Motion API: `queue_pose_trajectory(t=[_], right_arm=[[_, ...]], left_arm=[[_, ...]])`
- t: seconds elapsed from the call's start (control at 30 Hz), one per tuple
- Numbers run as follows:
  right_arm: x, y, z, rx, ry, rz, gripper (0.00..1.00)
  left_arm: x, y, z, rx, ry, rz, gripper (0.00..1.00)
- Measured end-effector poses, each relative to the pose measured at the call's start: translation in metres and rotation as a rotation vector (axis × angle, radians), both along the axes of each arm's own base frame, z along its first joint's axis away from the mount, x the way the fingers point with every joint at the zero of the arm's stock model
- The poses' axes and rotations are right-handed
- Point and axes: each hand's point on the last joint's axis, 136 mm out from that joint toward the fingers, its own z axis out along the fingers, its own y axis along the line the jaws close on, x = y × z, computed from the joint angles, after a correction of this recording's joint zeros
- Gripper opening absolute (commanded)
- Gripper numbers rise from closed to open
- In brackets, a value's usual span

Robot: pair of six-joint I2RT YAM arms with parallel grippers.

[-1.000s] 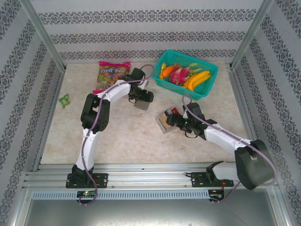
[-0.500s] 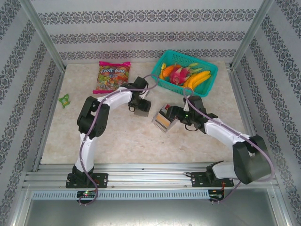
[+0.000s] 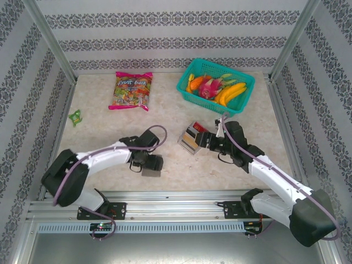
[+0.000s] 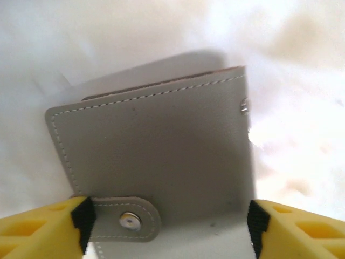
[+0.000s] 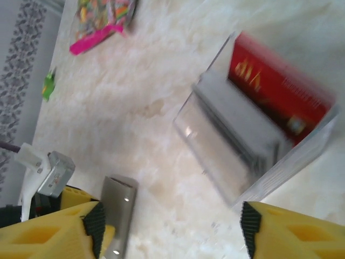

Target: Put the credit cards into the card holder

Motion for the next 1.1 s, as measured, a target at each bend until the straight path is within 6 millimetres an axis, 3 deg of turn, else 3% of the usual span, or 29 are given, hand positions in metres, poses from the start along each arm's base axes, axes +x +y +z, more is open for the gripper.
queue_pose_trajectory(t=[0.07,0.2,0.3,0.37,0.43,0.57,0.63,0.73,0.8,0.93,1.1], right_arm=[[-0.014,0.016,-0.005,0.004,0.019,0.055,0.47],[-0.038,0.052,-0.015,0.012,0.049,0.169,0.28],[-0.06,0.084,-0.034,-0.017,0.097,0.276,0.21],[-0.077,0.11,-0.046,-0.054,0.133,0.354,0.19],[-0.091,0.137,-0.052,-0.078,0.148,0.434,0.18],[-0.112,0.192,-0.056,-0.092,0.147,0.557,0.16],[-0.12,0.209,-0.061,-0.099,0.152,0.593,0.14],[-0.126,0.218,-0.076,-0.129,0.173,0.622,0.11],[-0.129,0.214,-0.09,-0.165,0.202,0.627,0.12],[-0.135,0.197,-0.108,-0.247,0.25,0.639,0.12],[-0.129,0.169,-0.12,-0.316,0.262,0.627,0.14]], left_arm=[[-0.009,-0.003,0.016,-0.063,-0.014,0.042,0.98],[0.012,0.009,0.072,-0.17,-0.192,0.16,0.99],[0.039,0.048,0.096,-0.221,-0.276,0.333,0.98],[0.053,0.08,0.092,-0.212,-0.278,0.46,1.0],[0.055,0.099,0.081,-0.193,-0.253,0.528,1.0],[0.056,0.11,0.064,-0.186,-0.188,0.573,1.0],[0.057,0.112,0.057,-0.184,-0.156,0.581,1.0],[0.055,0.107,0.051,-0.197,-0.119,0.558,1.0],[0.056,0.102,0.051,-0.212,-0.106,0.532,0.98],[0.062,0.088,0.058,-0.273,-0.108,0.462,0.93],[0.066,0.072,0.059,-0.342,-0.088,0.389,0.83]])
